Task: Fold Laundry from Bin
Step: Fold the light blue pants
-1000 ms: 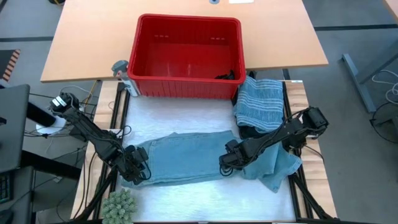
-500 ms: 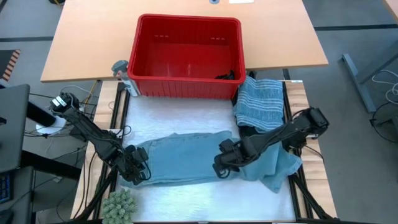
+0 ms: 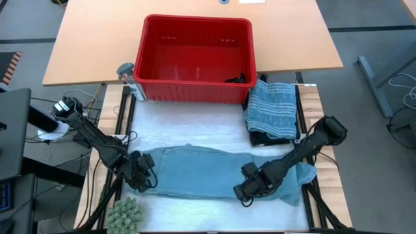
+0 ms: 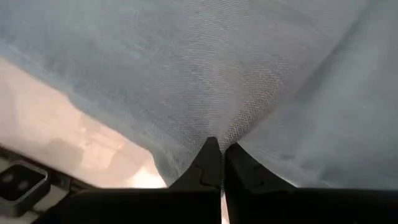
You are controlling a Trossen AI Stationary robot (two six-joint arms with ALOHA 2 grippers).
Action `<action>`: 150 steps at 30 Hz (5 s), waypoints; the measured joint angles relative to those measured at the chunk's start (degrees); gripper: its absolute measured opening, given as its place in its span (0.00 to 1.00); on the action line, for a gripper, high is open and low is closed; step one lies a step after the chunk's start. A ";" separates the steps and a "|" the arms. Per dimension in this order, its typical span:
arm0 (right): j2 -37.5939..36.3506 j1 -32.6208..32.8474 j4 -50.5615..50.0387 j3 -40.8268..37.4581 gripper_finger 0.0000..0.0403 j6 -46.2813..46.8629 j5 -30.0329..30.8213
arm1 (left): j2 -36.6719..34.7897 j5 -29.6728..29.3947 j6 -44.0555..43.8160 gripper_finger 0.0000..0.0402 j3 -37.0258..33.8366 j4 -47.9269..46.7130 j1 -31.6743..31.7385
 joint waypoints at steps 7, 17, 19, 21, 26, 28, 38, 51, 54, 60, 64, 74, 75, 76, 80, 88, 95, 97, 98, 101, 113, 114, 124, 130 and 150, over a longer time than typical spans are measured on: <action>0.07 0.80 10.76 -5.90 0.05 0.16 -0.39 | 0.00 -0.02 0.04 0.00 0.00 -0.26 0.00; 0.13 0.63 18.61 -11.55 0.22 -2.52 -2.26 | 0.00 0.07 -0.15 0.00 0.00 -0.54 0.00; 0.15 0.29 17.57 -11.75 0.31 -3.12 -2.44 | 0.00 0.11 -0.35 0.00 0.01 -0.55 0.00; 0.14 0.21 17.59 -11.75 0.38 -4.28 -3.10 | 0.00 0.10 -1.43 0.00 0.00 -0.67 0.00; -0.23 0.77 16.63 -11.43 0.51 -4.58 -0.47 | -1.74 -0.37 -1.53 0.00 1.28 -2.16 0.00; -0.61 1.48 13.86 -10.00 0.53 -4.06 4.01 | -3.36 -2.67 -1.83 0.00 3.60 -3.39 0.00; -0.86 3.91 -2.57 -3.92 0.54 -0.60 8.79 | -8.33 -22.76 2.51 0.00 10.45 7.31 2.00; -1.35 10.98 -18.20 -3.86 0.54 20.20 -5.94 | 1.09 -12.54 12.71 0.00 10.34 15.11 9.67; -2.93 11.69 -22.01 -3.13 0.54 20.44 -6.01 | 0.97 -10.32 14.13 0.00 10.34 19.15 11.35; -6.24 12.73 -31.99 -2.37 0.54 21.40 -6.26 | 2.68 -6.21 16.66 0.00 10.34 20.18 15.93; -6.51 13.64 -33.54 -2.44 0.54 20.10 -6.19 | 5.01 -3.33 18.49 0.00 10.34 21.05 17.28; -6.70 15.09 -23.29 -12.95 0.54 23.98 -9.65 | 9.26 -1.33 19.01 0.00 10.34 24.65 17.39; -6.84 15.08 -22.80 -13.94 0.54 24.20 -10.25 | 9.38 -1.15 19.16 0.00 10.34 25.12 17.40; -7.17 15.05 -22.26 -14.88 0.54 24.28 -10.62 | 9.40 -1.14 19.32 0.00 10.34 25.29 17.42; -9.09 15.00 -20.69 -17.33 0.54 24.43 -11.50 | 9.38 -1.05 19.39 0.00 10.36 27.05 17.51; -13.93 16.15 -5.50 -25.28 0.47 27.45 -12.17 | 9.35 -1.33 18.62 0.00 10.34 27.94 17.49; -17.96 15.61 -6.90 -25.09 0.07 28.75 -11.61 | 9.35 -2.11 18.67 0.00 10.34 27.92 17.49; -18.96 15.20 -8.86 -23.77 0.06 28.92 -10.55 | 9.35 -2.71 18.67 0.00 10.34 27.90 17.49; -19.40 14.85 -9.95 -22.97 0.06 28.91 -10.12 | 9.35 -2.92 18.67 0.00 10.34 27.89 17.49; -20.50 13.86 -13.48 -19.88 0.06 28.87 -7.36 | 9.35 -3.04 18.73 0.00 10.34 27.87 17.49; -20.55 6.70 -15.55 -5.69 0.06 18.80 12.97 | 9.35 -3.33 19.98 0.00 10.34 27.84 17.49; -20.55 5.98 -15.55 -4.52 0.06 17.34 14.30 | 9.35 -3.32 20.03 0.00 10.35 27.84 17.49; -20.51 -1.15 -8.52 -0.80 0.06 1.29 17.98 | 9.35 -3.32 20.41 0.00 10.34 27.85 17.49; -17.32 -4.39 -1.85 -0.78 0.06 -8.53 14.56 | 9.35 -3.99 20.41 0.00 10.34 27.88 17.46; -4.79 -9.55 16.48 -0.80 0.07 -21.29 4.62 | 9.33 -6.30 20.48 0.00 10.34 27.96 17.48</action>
